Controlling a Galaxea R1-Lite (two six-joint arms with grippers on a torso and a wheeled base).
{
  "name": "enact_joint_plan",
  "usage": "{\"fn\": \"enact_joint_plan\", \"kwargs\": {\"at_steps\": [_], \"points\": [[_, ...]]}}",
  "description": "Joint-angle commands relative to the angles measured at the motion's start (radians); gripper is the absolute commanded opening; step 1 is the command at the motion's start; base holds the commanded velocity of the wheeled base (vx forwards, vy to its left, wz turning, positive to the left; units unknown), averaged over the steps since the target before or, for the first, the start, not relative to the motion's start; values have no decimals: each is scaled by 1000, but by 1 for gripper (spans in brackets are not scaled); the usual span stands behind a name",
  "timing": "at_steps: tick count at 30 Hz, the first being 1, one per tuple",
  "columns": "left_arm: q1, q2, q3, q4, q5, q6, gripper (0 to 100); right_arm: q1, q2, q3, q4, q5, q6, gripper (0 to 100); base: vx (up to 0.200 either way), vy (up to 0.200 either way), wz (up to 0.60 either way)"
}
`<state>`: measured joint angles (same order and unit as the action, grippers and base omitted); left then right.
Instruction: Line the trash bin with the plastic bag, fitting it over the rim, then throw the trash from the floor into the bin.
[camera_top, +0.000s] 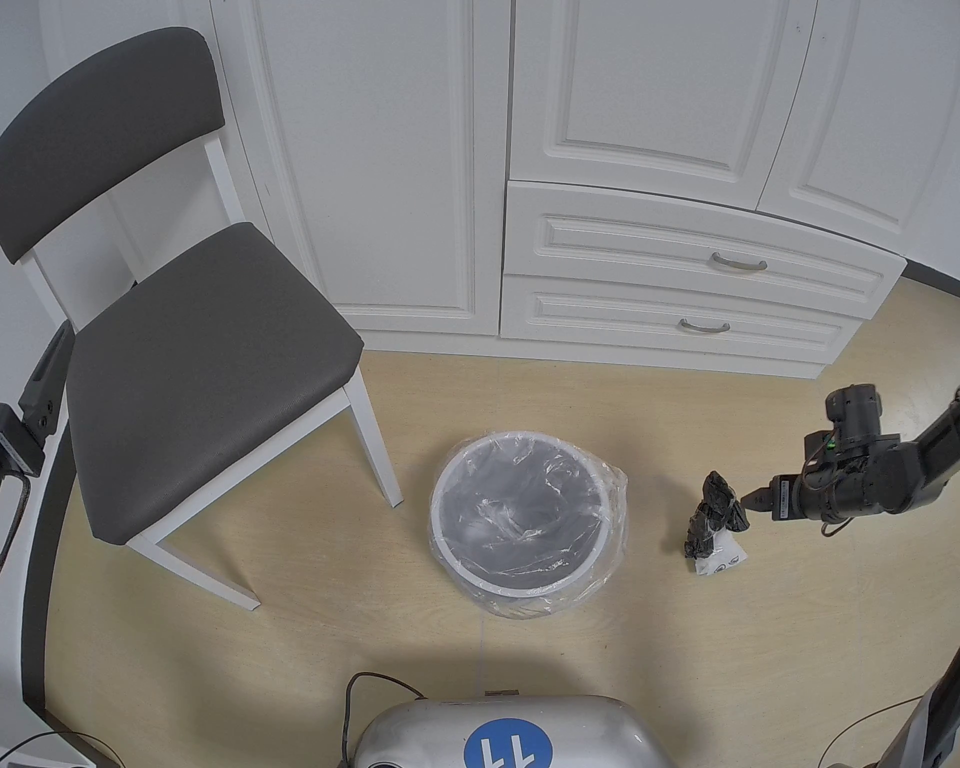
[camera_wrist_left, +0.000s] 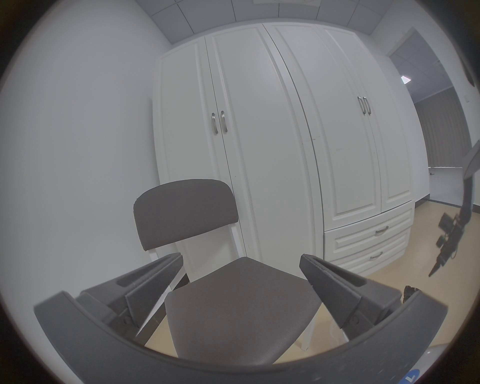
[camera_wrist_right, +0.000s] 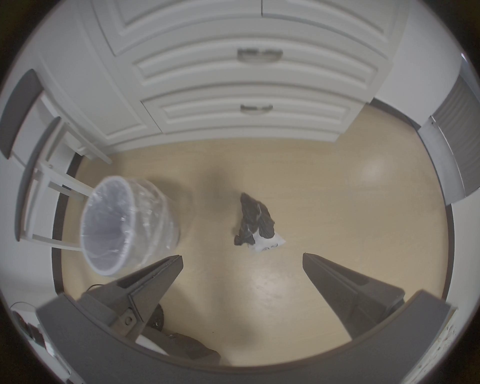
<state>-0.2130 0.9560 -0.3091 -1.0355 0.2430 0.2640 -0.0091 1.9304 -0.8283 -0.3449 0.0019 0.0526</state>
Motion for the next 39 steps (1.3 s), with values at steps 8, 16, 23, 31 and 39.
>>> {"fn": "enact_joint_plan", "kwargs": {"at_steps": [8,16,23,31,39], "points": [[-2,-13,10,-3,-2,11,100,-11,536,-268,-189,-80,35,100,0,0,0],[-5,-17,21,-3,-2,30,100,8,608,-391,-194,-80,102,100,0,0,0],[-8,-17,53,-6,-2,92,100,12,671,-488,-187,-63,161,100,0,0,0],[-8,-20,55,-6,-4,100,100,0,702,-592,-120,-40,260,100,0,0,0],[-9,-22,53,-9,-4,101,100,-23,782,-707,-66,-62,290,100,0,0,0]]}}
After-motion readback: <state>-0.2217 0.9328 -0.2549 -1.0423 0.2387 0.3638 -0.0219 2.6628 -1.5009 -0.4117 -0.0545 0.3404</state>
